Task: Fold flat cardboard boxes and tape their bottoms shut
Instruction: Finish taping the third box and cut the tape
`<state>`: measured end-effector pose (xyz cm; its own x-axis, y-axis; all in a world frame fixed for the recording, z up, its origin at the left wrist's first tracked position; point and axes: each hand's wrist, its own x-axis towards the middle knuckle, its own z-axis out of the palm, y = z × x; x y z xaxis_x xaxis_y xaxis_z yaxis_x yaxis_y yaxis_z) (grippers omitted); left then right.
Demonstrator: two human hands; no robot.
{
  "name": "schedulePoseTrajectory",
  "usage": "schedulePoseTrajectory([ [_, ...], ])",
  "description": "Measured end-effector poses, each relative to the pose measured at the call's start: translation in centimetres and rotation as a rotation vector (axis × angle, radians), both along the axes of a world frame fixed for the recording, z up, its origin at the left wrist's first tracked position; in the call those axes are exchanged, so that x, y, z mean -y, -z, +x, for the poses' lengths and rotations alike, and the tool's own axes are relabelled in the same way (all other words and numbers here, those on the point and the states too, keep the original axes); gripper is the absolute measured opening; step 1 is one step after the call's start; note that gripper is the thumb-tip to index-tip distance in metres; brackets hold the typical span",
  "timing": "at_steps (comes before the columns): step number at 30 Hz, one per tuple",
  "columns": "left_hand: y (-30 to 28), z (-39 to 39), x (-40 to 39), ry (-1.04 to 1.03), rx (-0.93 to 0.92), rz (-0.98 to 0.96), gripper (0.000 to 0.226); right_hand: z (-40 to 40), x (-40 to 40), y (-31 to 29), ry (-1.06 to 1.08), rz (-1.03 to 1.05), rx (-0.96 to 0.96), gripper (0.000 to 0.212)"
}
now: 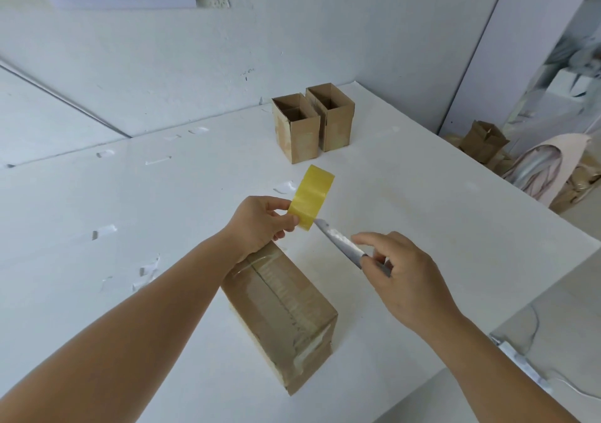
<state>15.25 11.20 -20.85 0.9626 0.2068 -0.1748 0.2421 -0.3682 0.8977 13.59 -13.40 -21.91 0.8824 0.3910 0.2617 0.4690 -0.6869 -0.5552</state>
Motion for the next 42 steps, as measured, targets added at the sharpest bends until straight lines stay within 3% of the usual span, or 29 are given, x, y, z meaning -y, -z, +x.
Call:
schedulePoseTrajectory([
  [5, -0.4, 0.0, 0.2, 0.009, 0.011, 0.014, 0.013, -0.8, -1.4, -2.0, -0.101, -0.155, 0.121, 0.026],
  [13, -1.7, 0.6, 0.3, 0.069, 0.007, 0.148, 0.018, -0.8, -2.9, -4.3, -0.094, -0.461, 0.149, 0.029],
  [24, -0.1, 0.0, 0.7, -0.027, 0.028, 0.042, 0.011, 0.3, -2.2, -3.5, -0.107, -0.383, 0.059, 0.032],
  [34, 0.0, -0.2, 0.6, -0.035, 0.088, 0.004, 0.016, 0.0, -4.0, -5.0, -0.114, -0.669, 0.121, 0.017],
  [37, -0.2, -0.2, 0.9, -0.029, 0.136, -0.069, 0.016, 0.3, -4.7, -2.4, -0.160, -0.773, 0.045, 0.021],
  [42, -0.4, -0.3, 1.2, -0.026, 0.123, -0.091, 0.016, 2.6, -4.5, 2.1, -0.065, -0.616, -0.033, 0.030],
])
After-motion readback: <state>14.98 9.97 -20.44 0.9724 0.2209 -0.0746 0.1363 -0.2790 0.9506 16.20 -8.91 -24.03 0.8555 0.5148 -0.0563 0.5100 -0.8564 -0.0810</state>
